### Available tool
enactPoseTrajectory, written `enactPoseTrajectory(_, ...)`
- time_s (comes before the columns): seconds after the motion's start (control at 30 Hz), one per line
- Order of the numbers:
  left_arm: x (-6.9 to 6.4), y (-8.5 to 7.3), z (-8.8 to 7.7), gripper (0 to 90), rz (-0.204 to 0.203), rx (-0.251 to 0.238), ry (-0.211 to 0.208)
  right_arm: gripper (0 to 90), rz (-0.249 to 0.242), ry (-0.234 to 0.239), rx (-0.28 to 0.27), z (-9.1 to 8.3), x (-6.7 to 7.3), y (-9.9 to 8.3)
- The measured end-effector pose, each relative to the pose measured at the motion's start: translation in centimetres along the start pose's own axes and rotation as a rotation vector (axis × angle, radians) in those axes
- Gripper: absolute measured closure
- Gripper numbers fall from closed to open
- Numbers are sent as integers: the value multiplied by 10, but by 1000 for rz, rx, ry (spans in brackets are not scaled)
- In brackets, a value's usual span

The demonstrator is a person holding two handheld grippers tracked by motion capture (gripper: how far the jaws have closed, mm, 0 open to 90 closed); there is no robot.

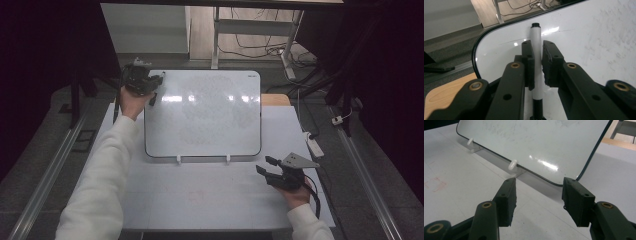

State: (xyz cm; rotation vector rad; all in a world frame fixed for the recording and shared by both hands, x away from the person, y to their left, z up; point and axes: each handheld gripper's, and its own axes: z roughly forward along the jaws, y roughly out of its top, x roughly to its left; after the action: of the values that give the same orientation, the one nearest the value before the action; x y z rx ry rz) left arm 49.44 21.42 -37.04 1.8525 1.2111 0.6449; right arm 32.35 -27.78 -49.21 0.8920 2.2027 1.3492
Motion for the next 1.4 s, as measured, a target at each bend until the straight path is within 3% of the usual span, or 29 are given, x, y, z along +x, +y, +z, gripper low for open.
enactPoseTrajectory(0.13,2,-2,-1,758,-2,-5,-2,452,0,0,0,0,0,0)
enactPoseTrajectory(0.23,2,-2,-6,673,-1,-25,-18,451,-1,-1,1,0,0,0)
enactPoseTrajectory(0.43,-9,-8,-34,496,37,-72,-54,445,-6,-8,6,-1,-3,-1)
enactPoseTrajectory(0.57,-24,-24,-56,412,104,-57,-83,443,-4,0,6,-4,-8,-3)
enactPoseTrajectory(0.77,-47,-65,-94,370,129,-72,-142,437,-5,20,11,-8,-12,-6)
enactPoseTrajectory(0.93,-60,-110,-115,354,113,-66,-176,437,-27,35,11,-8,-12,-8)
enactPoseTrajectory(1.13,-71,-157,-125,348,83,-38,-216,437,-54,38,10,-7,-14,-9)
enactPoseTrajectory(1.27,-77,-178,-127,338,86,-15,-232,438,-64,33,9,-7,-15,-9)
enactPoseTrajectory(1.4,-81,-199,-127,335,61,-3,-256,438,-68,23,13,-9,-17,-9)
